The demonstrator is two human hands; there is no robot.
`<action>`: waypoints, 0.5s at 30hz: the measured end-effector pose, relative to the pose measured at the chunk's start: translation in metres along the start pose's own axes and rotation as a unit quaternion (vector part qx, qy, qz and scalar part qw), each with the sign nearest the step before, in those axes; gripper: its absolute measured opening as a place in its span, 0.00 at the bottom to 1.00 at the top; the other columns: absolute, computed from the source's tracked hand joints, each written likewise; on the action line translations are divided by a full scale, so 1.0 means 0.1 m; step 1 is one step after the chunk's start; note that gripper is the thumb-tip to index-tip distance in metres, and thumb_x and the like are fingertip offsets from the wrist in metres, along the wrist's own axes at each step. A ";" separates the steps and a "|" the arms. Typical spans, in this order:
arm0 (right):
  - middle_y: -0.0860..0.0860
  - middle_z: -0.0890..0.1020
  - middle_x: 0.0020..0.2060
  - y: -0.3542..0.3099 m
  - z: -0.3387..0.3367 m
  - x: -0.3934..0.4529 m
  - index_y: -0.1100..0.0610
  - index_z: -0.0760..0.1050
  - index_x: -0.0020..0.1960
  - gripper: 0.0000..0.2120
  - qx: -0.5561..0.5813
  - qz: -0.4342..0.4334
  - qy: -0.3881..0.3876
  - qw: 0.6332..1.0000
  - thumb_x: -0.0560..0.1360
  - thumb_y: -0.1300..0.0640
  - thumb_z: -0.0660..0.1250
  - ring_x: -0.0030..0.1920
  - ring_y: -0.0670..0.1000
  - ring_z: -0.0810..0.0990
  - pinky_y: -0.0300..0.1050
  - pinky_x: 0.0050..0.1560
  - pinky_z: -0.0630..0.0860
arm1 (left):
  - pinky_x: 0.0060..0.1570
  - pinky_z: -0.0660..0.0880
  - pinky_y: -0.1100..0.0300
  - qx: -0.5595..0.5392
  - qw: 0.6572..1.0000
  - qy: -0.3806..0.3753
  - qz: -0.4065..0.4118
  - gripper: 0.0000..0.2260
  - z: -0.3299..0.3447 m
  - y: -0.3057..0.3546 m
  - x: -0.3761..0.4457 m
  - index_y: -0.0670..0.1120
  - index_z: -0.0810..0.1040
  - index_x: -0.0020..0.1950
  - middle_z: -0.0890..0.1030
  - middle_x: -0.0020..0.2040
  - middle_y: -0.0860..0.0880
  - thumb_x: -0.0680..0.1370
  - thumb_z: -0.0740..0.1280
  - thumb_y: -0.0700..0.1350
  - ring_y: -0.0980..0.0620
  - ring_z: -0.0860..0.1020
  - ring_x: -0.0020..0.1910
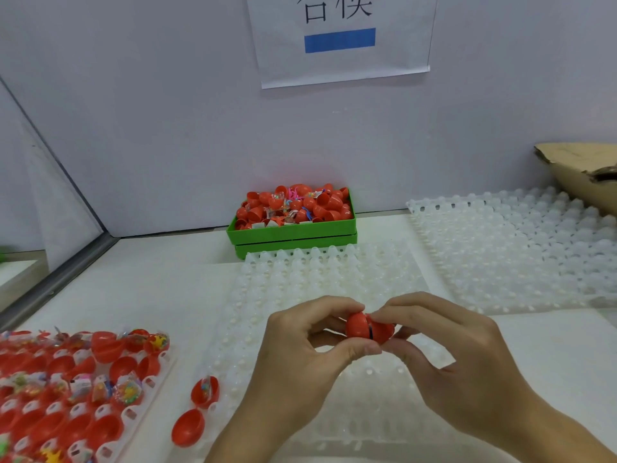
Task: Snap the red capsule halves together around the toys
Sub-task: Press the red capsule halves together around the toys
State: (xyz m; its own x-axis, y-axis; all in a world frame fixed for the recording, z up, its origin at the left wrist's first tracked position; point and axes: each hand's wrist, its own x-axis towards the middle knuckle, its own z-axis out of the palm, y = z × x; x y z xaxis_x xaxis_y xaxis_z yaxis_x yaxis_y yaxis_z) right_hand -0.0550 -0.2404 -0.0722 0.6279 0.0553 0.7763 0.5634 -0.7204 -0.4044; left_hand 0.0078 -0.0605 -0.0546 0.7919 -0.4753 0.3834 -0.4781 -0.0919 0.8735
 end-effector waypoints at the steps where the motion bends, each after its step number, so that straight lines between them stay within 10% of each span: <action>1: 0.46 0.82 0.45 0.00 0.00 0.00 0.57 0.83 0.50 0.11 -0.001 0.001 0.000 1.000 0.69 0.65 0.74 0.42 0.40 0.80 0.31 0.44 0.77 | 0.44 0.80 0.65 -0.004 1.000 0.000 0.003 0.17 0.00 0.00 0.00 0.58 0.83 0.52 0.85 0.43 0.55 0.65 0.79 0.47 0.53 0.84 0.44; 15: 0.46 0.82 0.45 -0.01 -0.01 0.00 0.57 0.84 0.51 0.11 0.028 0.005 -0.001 1.000 0.69 0.67 0.74 0.41 0.41 0.81 0.33 0.42 0.78 | 0.43 0.80 0.65 0.062 0.995 -0.048 0.069 0.06 -0.05 0.02 -0.02 0.54 0.80 0.47 0.81 0.43 0.56 0.72 0.74 0.49 0.51 0.81 0.46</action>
State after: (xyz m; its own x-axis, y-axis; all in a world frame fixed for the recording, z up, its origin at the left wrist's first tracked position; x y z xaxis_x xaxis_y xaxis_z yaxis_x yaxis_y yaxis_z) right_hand -0.0559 -0.2403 -0.0709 0.6343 0.0494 0.7715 0.5869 -0.6804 -0.4389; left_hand 0.0075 -0.0556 -0.0518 0.6789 -0.5714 0.4611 -0.6271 -0.1247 0.7689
